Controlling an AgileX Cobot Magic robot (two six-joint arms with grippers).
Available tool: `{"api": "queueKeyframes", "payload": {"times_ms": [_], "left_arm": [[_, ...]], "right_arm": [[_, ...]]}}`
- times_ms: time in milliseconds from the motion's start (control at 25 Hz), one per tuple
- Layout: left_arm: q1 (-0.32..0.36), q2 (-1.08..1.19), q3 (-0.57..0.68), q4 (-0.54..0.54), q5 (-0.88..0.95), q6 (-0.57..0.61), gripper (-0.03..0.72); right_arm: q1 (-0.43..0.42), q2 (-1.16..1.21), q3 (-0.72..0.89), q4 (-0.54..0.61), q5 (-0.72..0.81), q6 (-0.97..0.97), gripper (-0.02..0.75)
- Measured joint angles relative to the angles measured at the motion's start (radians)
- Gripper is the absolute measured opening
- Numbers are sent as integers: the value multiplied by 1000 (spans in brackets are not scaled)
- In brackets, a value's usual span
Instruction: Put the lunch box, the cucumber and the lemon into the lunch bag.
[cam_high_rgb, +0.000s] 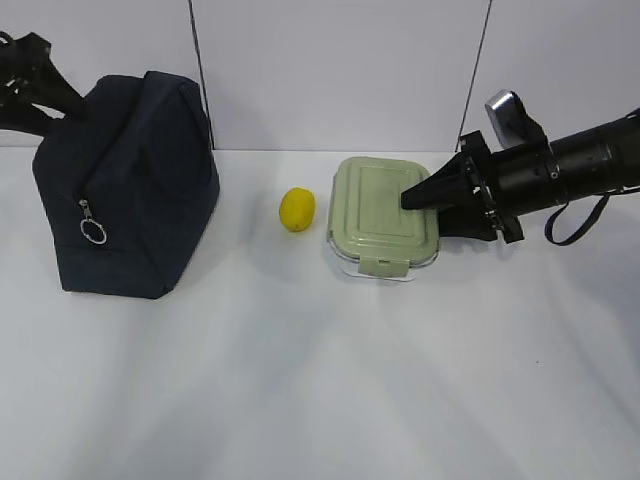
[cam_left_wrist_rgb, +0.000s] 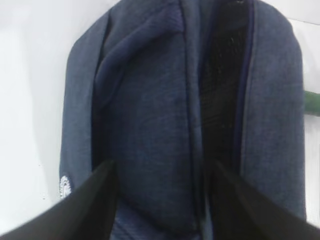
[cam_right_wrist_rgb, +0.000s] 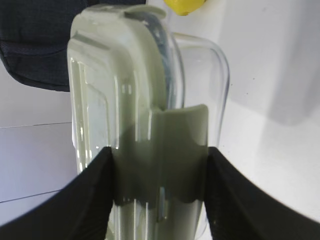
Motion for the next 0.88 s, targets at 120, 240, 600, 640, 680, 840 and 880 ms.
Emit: {"api": "queueKeyframes", "payload": {"times_ms": [120,240,600,640,680,840,880], "left_arm": [[-18,4,0,0,0,0,417],[-29,15,0,12,0,-2,398],[-33,22,0,22,4,-2,195],[-33,22,0,20,4,-2,164],[-33,22,0,18,4,-2,129],[-33,22,0,-6,4,-2,34],[-33,22,0,-8,4,-2,29]], "right_arm": [[5,0,0,0,0,0,400],[10,0,0,8,0,0,400],[10,0,0,15,0,0,401],[10,0,0,15,0,0,401],[10,0,0,17,0,0,401],[10,0,0,21,0,0,400],[10,0,0,23,0,0,401]]}}
